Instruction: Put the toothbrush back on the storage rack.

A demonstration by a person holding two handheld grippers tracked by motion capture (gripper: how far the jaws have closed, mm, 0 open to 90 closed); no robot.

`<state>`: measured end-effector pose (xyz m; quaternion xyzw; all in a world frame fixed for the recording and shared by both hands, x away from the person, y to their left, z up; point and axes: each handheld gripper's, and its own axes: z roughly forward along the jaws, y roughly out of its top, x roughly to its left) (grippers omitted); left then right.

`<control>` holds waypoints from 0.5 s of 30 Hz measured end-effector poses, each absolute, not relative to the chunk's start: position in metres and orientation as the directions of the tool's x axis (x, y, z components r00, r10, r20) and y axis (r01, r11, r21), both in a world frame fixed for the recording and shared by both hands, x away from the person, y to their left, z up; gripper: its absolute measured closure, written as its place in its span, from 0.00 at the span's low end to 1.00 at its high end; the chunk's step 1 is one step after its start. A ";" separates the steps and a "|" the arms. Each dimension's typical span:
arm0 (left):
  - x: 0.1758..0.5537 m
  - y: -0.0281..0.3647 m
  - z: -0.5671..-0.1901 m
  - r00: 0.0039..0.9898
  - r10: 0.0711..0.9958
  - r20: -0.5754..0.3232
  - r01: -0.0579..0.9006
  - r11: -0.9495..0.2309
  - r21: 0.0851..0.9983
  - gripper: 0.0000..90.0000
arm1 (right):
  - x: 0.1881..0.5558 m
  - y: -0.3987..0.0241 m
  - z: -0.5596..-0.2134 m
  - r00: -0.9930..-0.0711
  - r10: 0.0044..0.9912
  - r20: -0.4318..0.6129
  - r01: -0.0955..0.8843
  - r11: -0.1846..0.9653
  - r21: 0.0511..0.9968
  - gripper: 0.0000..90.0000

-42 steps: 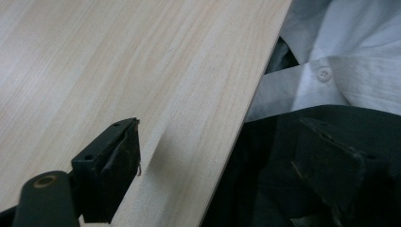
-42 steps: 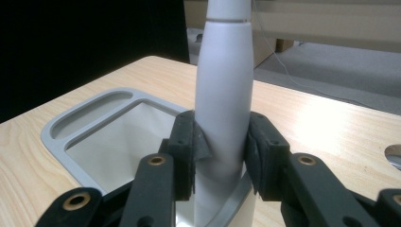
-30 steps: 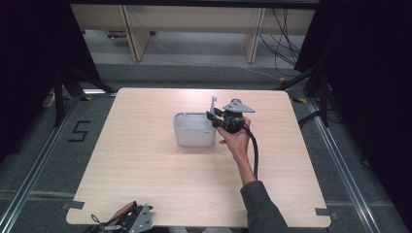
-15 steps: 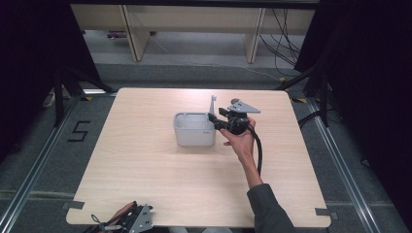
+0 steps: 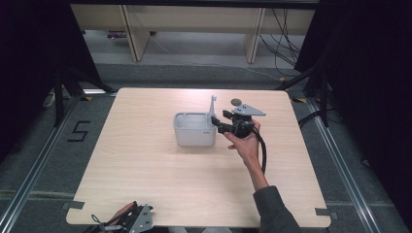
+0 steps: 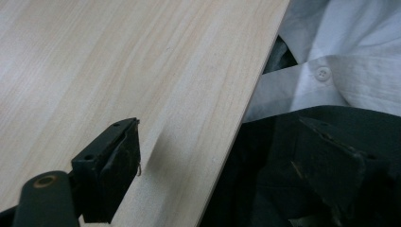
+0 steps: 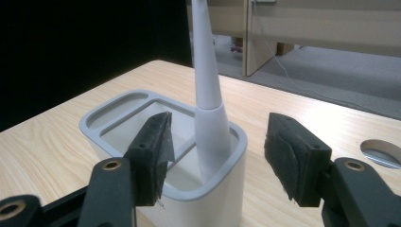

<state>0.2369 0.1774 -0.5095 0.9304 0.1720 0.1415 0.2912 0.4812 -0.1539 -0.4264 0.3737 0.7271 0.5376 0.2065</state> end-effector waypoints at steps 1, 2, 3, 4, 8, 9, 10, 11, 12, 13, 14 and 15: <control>0.237 0.177 -0.509 0.901 0.401 0.163 0.237 -0.772 0.590 0.17 | 0.480 -0.155 -0.426 -0.627 0.770 0.117 0.331 0.127 0.935 0.46; 0.237 0.178 -0.509 0.901 0.403 0.160 0.240 -0.771 0.589 0.17 | 0.479 -0.156 -0.426 -0.632 0.767 0.107 0.322 0.135 0.937 0.46; 0.237 0.178 -0.509 0.900 0.404 0.162 0.240 -0.772 0.589 0.17 | 0.477 -0.157 -0.425 -0.625 0.771 0.126 0.343 0.126 0.931 0.45; 0.237 0.178 -0.509 0.899 0.405 0.163 0.240 -0.771 0.590 0.17 | 0.476 -0.157 -0.425 -0.625 0.770 0.129 0.338 0.118 0.934 0.45; 0.237 0.178 -0.509 0.899 0.405 0.165 0.238 -0.769 0.593 0.17 | 0.475 -0.160 -0.424 -0.632 0.766 0.118 0.328 0.126 0.936 0.45; 0.237 0.178 -0.509 0.898 0.408 0.165 0.240 -0.768 0.594 0.17 | 0.474 -0.160 -0.424 -0.627 0.770 0.116 0.336 0.133 0.932 0.44; 0.237 0.178 -0.509 0.897 0.410 0.165 0.241 -0.767 0.595 0.17 | 0.474 -0.160 -0.424 -0.623 0.774 0.110 0.330 0.133 0.934 0.44; 0.237 0.178 -0.509 0.898 0.409 0.165 0.240 -0.767 0.595 0.17 | 0.474 -0.160 -0.424 -0.625 0.772 0.117 0.333 0.127 0.934 0.44; 0.237 0.178 -0.509 0.898 0.409 0.165 0.240 -0.767 0.595 0.17 | 0.473 -0.159 -0.424 -0.628 0.767 0.131 0.345 0.124 0.930 0.43; 0.238 0.179 -0.507 0.910 0.388 0.145 0.243 -0.783 0.573 0.17 | 0.473 -0.159 -0.424 -0.628 0.769 0.123 0.344 0.132 0.930 0.43; 0.237 0.178 -0.509 0.894 0.413 0.176 0.241 -0.773 0.587 0.17 | 0.473 -0.158 -0.424 -0.621 0.774 0.127 0.347 0.127 0.929 0.42; 0.236 0.178 -0.509 0.892 0.415 0.181 0.241 -0.773 0.587 0.17 | 0.473 -0.158 -0.424 -0.624 0.772 0.122 0.343 0.130 0.930 0.42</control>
